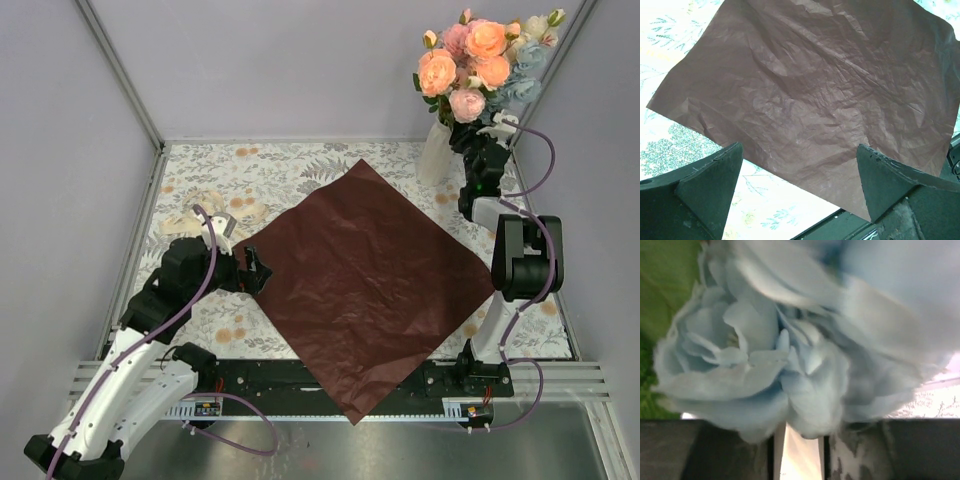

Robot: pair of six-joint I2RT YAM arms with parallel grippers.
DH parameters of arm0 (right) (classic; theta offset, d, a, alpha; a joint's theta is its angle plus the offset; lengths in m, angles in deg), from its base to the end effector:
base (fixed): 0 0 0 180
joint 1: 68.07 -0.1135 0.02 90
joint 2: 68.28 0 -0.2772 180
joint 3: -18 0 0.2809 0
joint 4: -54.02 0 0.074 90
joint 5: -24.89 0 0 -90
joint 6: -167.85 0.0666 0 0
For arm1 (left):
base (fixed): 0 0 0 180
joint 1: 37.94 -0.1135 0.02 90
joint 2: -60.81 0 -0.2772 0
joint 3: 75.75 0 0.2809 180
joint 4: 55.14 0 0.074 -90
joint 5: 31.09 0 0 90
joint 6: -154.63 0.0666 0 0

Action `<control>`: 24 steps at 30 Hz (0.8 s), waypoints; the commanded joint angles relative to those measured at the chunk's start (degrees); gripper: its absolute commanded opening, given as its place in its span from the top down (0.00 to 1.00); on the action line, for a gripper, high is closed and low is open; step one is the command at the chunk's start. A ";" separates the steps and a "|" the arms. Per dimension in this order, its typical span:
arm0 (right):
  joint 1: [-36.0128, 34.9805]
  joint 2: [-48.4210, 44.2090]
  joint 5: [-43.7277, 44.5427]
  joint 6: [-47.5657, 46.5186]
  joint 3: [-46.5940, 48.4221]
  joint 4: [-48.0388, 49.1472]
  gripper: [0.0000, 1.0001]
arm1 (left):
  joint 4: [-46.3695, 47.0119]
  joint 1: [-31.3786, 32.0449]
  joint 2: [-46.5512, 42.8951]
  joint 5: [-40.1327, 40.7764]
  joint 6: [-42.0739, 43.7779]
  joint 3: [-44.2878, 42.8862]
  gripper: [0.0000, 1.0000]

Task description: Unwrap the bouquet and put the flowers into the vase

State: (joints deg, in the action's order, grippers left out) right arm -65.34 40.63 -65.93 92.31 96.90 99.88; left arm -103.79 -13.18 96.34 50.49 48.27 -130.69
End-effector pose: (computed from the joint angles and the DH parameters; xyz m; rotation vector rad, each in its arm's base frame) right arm 0.4878 -0.0223 0.2736 0.1816 1.2836 0.1845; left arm 0.1606 -0.0848 0.2996 0.2474 2.1149 -0.5846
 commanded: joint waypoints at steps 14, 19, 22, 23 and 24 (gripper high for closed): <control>-0.52 -28.73 -1.82 7.07 -2.67 -45.23 0.24 | 3.27 0.21 -3.89 -1.16 -0.08 -0.54 0.01; -1.84 -37.78 -3.04 13.39 1.89 -73.53 0.01 | 3.53 0.21 -4.59 -1.51 -0.08 -0.63 0.01; -7.19 -43.84 2.20 13.23 1.47 -81.90 0.01 | 3.79 0.21 -5.12 -1.51 -0.60 -0.72 0.01; -8.16 -45.78 2.92 14.18 0.85 -83.66 0.01 | 3.97 0.21 -5.21 -1.51 -1.13 -0.89 0.01; -8.69 -47.19 1.88 15.76 0.32 -84.90 0.00 | 3.88 0.21 -5.38 -1.77 -1.74 -1.24 0.01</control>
State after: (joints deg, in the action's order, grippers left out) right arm -69.52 0.17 -65.97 103.66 96.44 30.90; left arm -103.55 -13.18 92.02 50.20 48.09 -130.69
